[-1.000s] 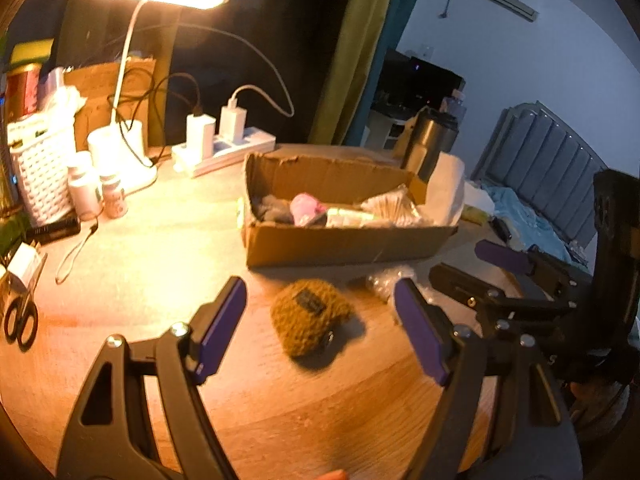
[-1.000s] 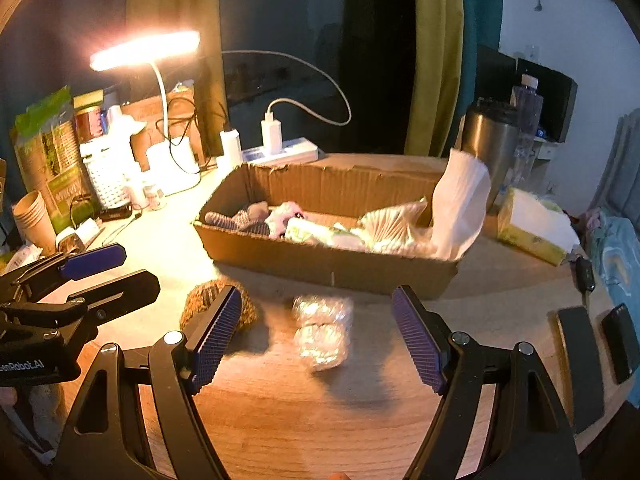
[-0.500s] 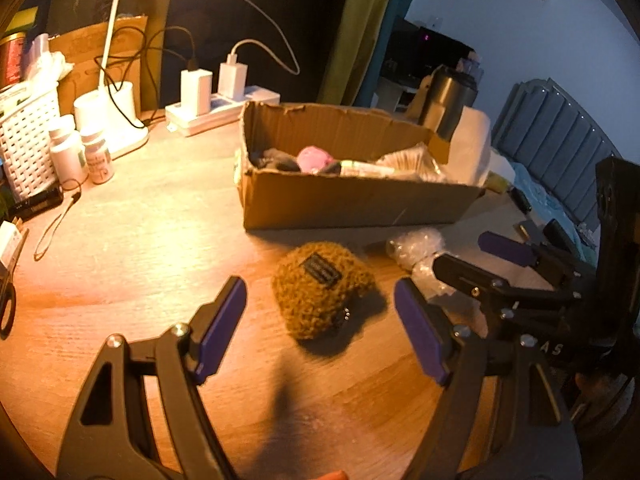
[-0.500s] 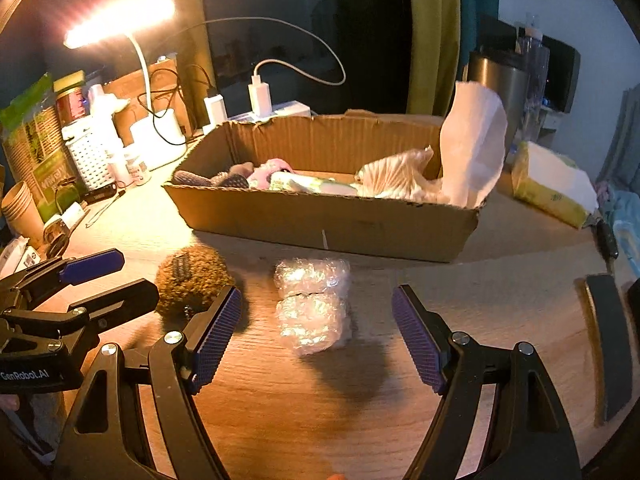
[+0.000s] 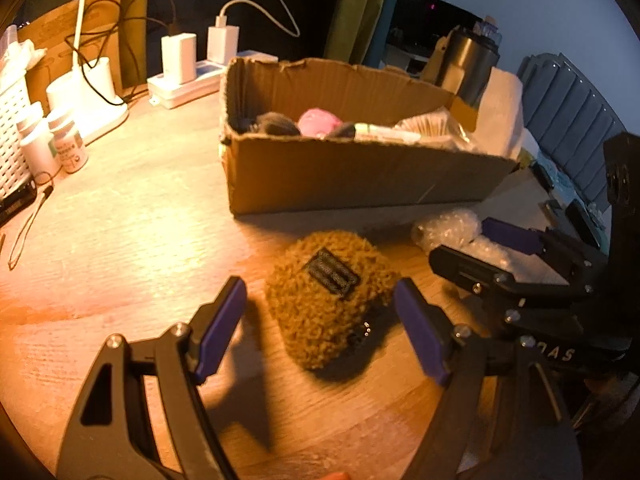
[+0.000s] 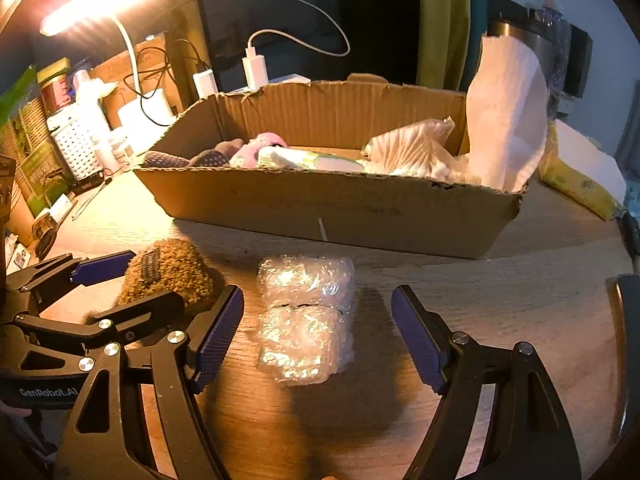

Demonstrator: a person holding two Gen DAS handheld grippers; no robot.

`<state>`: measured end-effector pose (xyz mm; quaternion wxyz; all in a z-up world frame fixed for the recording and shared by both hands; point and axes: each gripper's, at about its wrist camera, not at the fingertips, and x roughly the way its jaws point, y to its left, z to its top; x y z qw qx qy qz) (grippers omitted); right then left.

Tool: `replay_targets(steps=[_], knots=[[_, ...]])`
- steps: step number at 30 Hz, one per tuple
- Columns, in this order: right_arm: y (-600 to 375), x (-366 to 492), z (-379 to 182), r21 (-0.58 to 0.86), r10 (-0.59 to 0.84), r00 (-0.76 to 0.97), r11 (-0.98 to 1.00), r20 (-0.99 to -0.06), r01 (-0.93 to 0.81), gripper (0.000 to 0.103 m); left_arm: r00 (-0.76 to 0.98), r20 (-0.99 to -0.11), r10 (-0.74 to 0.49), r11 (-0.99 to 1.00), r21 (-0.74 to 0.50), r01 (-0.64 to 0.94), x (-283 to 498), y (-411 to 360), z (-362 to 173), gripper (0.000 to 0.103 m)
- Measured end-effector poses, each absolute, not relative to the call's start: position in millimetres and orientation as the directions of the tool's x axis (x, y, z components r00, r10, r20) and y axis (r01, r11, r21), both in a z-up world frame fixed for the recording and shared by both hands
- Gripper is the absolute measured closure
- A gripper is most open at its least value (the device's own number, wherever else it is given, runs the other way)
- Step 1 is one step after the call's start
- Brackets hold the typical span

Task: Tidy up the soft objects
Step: 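Grasp the brown fuzzy plush with the left gripper while the right grasps the bubble-wrap bags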

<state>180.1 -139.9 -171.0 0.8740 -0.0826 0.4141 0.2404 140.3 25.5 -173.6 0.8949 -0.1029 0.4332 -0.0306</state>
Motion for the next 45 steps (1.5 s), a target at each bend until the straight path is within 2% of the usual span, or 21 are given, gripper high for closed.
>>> replay_targets(steps=[7,15,17,19,20,24,30,45], knots=[[-138,181,-176,0.063,0.352,0.526,0.869,-0.774,-0.490,0.025,0.624,-0.773,-0.116,0.985,-0.172,-0.031,144,23,-175,0.025],[-137,180,-177,0.062,0.355,0.518,0.864,-0.778,-0.499,0.040,0.618,-0.783,-0.077,0.994,-0.109,-0.013,147,15,-176,0.026],[-137,179,-177,0.068,0.362,0.516,0.862,-0.777,-0.503,0.049,0.618,-0.782,-0.079,0.994,-0.111,-0.014,147,16,-176,0.027],[-139,179,-177,0.071,0.365,0.514,0.861,-0.776,-0.504,0.052,0.620,-0.780,-0.082,0.993,-0.116,-0.015,148,17,-175,0.030],[-139,179,-177,0.075,0.369,0.513,0.860,-0.775,-0.505,0.053,0.622,-0.779,-0.082,0.993,-0.115,-0.014,147,16,-175,0.038],[-138,177,-177,0.075,0.375,0.511,0.855,-0.774,-0.513,0.055,0.625,-0.776,-0.082,0.994,-0.108,-0.005,146,15,-174,0.051],[-134,173,-176,0.057,0.373,0.517,0.848,-0.770,-0.527,0.057,0.627,-0.773,-0.095,0.993,-0.122,0.000,142,16,-174,0.059],[-138,164,-169,0.039,0.373,0.535,0.845,-0.758,-0.534,0.057,0.661,-0.742,-0.108,0.991,-0.130,0.016,124,12,-162,0.062]])
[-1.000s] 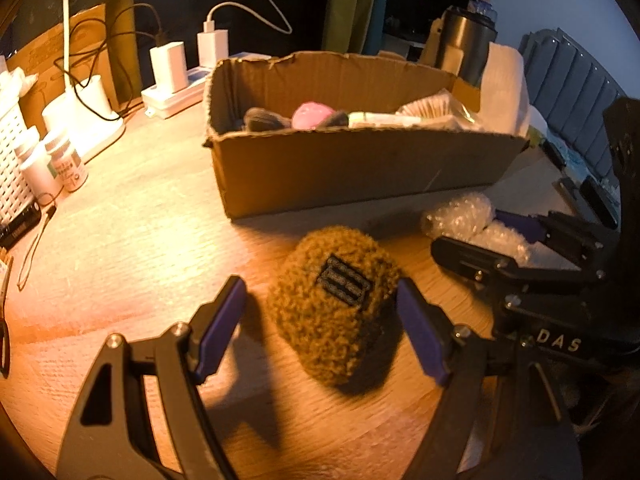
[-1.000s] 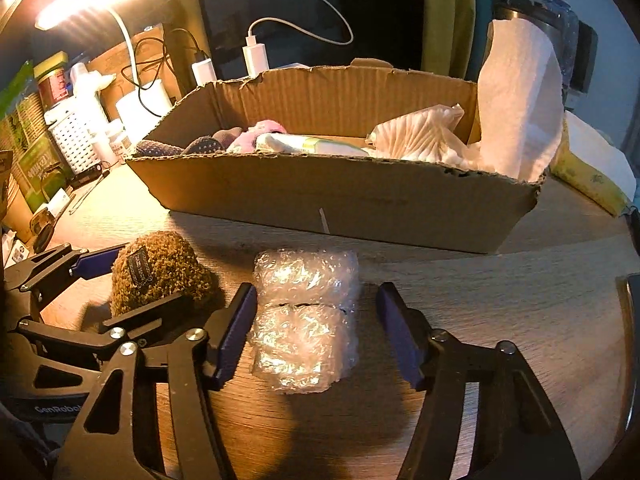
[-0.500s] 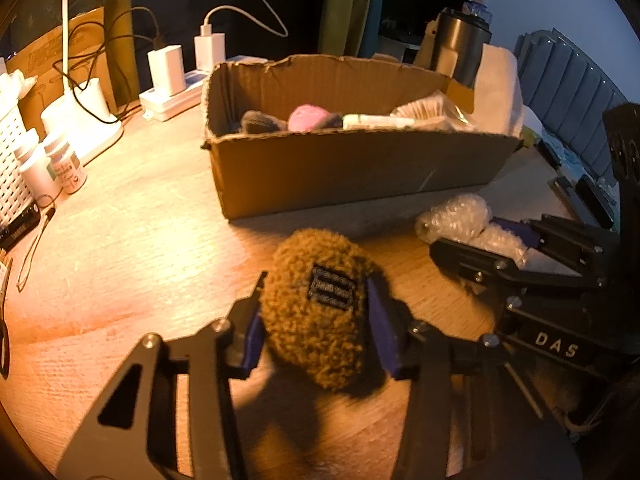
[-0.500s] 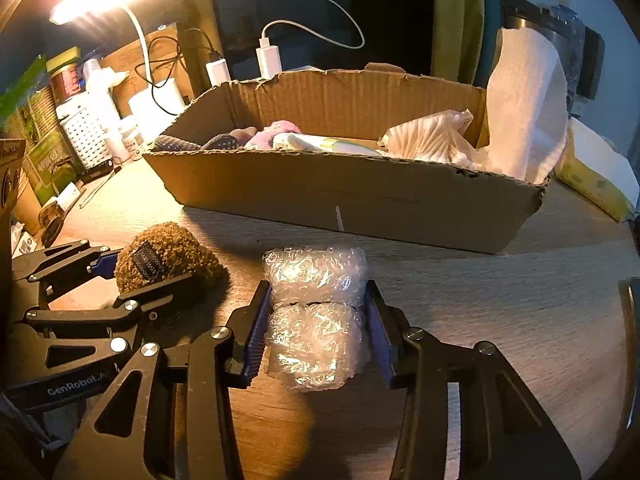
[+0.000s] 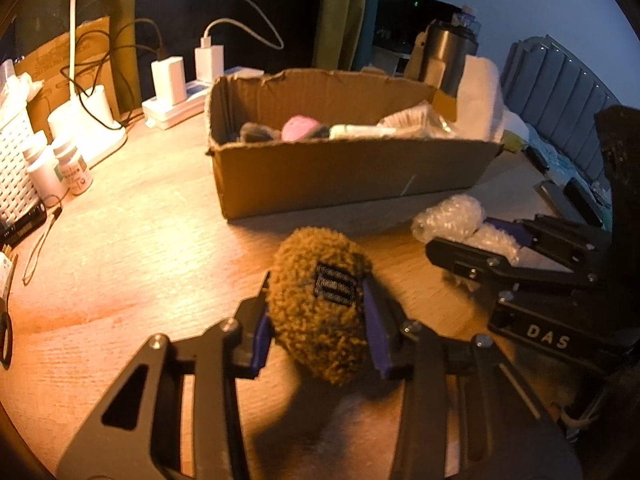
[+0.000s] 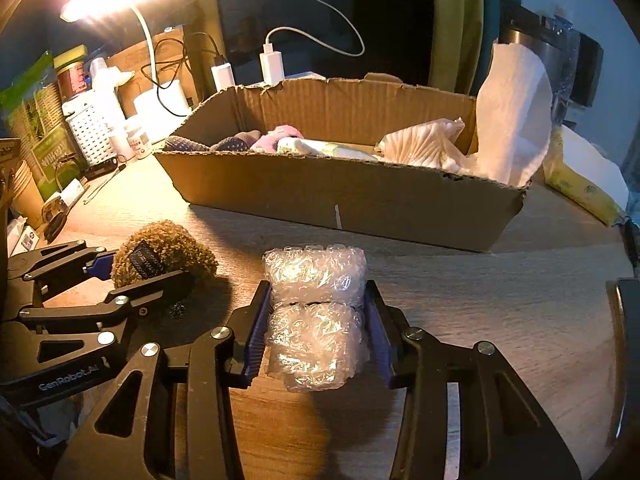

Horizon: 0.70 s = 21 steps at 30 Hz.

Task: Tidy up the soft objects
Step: 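Grasp the brown fuzzy plush with the left gripper while the right grasps the bubble-wrap bags, then carry the brown plush and bubble-wrap bags over the box with both grippers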

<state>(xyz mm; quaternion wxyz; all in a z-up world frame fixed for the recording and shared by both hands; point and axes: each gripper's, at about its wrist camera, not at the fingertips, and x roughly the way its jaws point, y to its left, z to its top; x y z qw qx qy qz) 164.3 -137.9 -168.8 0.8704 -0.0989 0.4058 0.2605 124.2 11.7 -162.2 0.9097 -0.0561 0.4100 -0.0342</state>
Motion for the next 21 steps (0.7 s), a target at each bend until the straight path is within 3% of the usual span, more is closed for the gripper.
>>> replay_targets(steps=[21], knots=[[-147,154,-111,-0.005,0.394,0.627,0.844,-0.673,-0.536,0.057,0.770,-0.628,-0.112,0.990,-0.133,0.036,104,11,-95,0.062]])
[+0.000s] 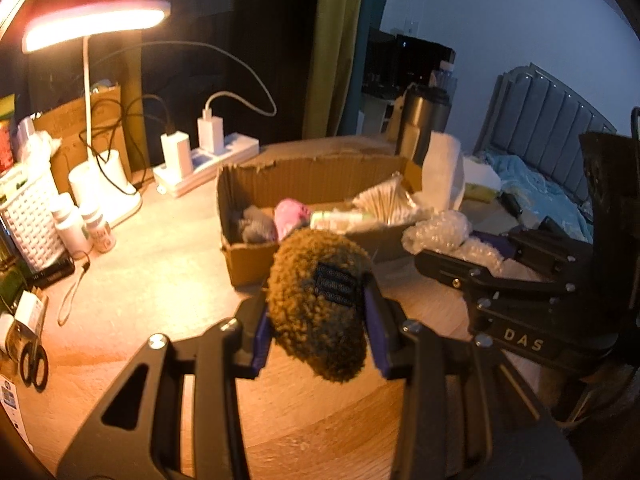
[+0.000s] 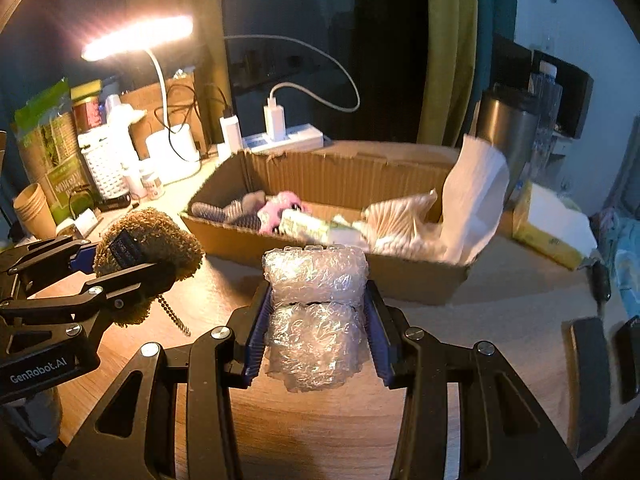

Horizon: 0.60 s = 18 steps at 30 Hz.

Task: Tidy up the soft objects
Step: 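Carry the brown plush and bubble-wrap bags over the box with both grippers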

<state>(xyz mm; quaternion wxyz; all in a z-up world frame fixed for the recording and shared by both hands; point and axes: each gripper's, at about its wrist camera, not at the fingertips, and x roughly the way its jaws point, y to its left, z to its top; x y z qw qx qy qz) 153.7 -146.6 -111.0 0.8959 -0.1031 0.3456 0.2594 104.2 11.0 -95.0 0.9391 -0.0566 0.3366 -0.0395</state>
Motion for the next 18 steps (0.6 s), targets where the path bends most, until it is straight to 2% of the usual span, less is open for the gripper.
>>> replay_targets(steps=[18], knots=[[-150,166,-60,-0.021,0.428,0.686,0.840,-0.589,-0.542,0.057,0.844,-0.524,-0.112,0.988,-0.152,0.037,113,20,-36,0.062]])
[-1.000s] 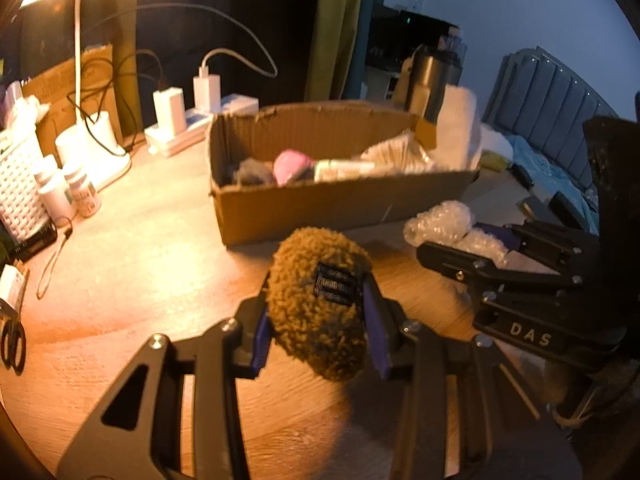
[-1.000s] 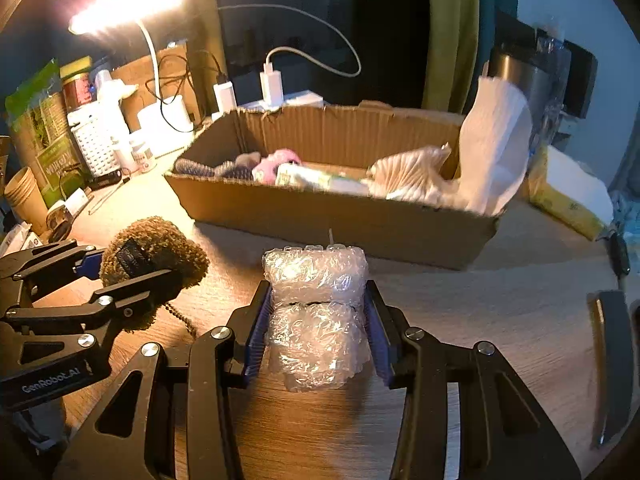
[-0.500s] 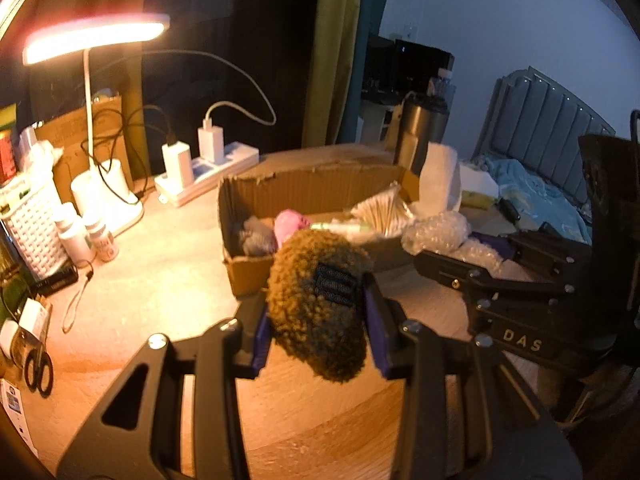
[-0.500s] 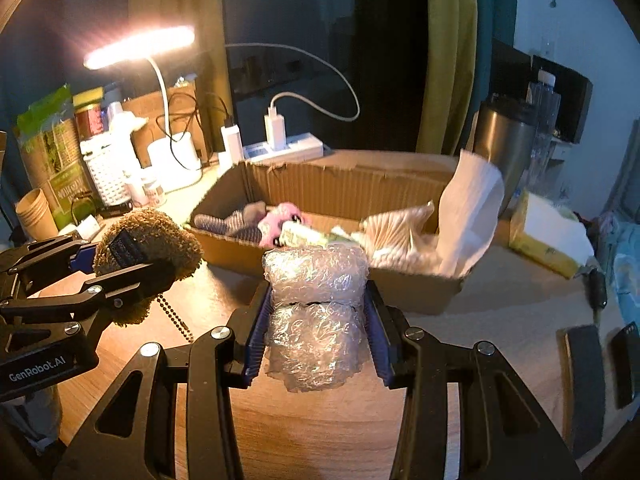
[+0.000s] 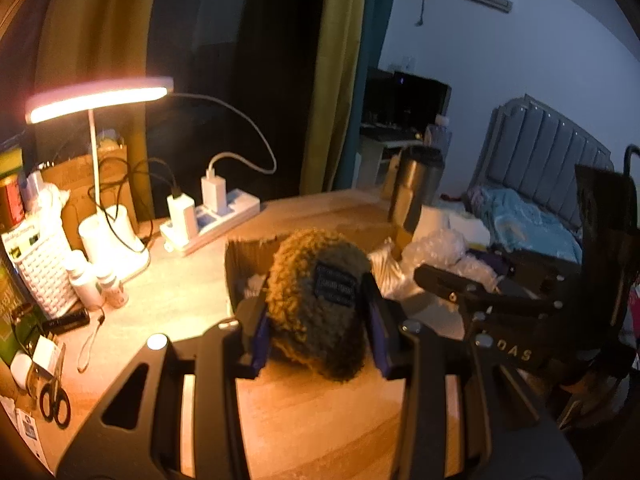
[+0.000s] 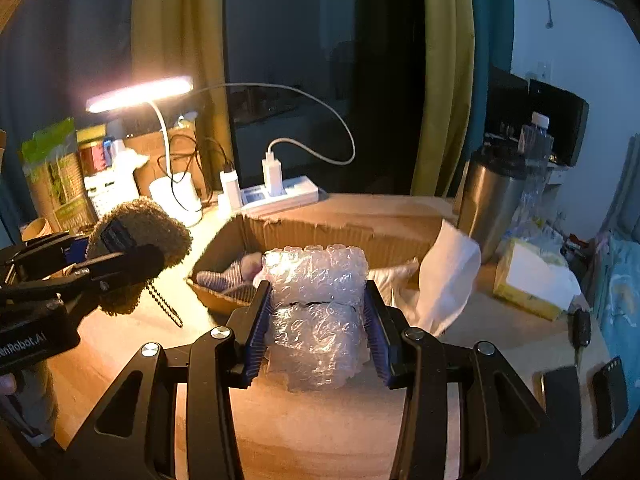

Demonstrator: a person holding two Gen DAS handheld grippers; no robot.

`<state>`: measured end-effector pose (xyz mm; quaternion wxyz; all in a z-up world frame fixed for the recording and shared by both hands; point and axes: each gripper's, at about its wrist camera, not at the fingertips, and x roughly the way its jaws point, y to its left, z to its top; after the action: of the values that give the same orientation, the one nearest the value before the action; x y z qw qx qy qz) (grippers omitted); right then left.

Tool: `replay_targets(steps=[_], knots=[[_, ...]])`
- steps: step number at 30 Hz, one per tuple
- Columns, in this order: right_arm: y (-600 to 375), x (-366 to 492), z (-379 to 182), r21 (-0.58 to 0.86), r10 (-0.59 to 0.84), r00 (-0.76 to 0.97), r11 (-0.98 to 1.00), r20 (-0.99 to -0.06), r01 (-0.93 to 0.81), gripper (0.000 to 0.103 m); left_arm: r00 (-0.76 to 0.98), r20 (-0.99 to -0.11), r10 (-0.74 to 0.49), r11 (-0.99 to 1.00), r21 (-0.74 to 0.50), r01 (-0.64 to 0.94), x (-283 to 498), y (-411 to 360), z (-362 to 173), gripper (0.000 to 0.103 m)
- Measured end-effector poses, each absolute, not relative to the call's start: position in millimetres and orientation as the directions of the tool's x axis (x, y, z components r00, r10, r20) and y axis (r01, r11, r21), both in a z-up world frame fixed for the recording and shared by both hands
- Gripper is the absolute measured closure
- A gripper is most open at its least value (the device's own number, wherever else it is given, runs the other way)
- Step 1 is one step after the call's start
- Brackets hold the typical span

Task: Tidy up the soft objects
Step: 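Carry the brown plush and bubble-wrap bags over the box with both grippers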

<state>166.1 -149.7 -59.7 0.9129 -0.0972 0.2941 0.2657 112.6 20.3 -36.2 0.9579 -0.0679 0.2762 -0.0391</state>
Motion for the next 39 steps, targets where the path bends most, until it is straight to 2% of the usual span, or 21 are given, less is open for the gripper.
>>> replay_targets(steps=[7,18,28,39], knots=[[-143,180,-43,-0.027,0.445,0.698,0.833,-0.561,-0.552,0.057,0.873,-0.476,-0.107,0.986,-0.163,0.032,128,28,-13,0.062],[-127,208,-29,-0.034,0.471,0.698,0.816,-0.538,-0.577,0.057,0.878,-0.467,-0.103,0.986,-0.166,0.028,161,34,-7,0.062],[-119,235,-40,-0.020,0.478,0.680,0.810,-0.555,-0.586,0.057,0.848,-0.521,-0.101,0.984,-0.176,0.009,194,39,-36,0.062],[-107,267,-78,0.023,0.481,0.624,0.803,-0.615,-0.596,0.057,0.791,-0.605,-0.093,0.985,-0.172,-0.015,232,44,-82,0.062]])
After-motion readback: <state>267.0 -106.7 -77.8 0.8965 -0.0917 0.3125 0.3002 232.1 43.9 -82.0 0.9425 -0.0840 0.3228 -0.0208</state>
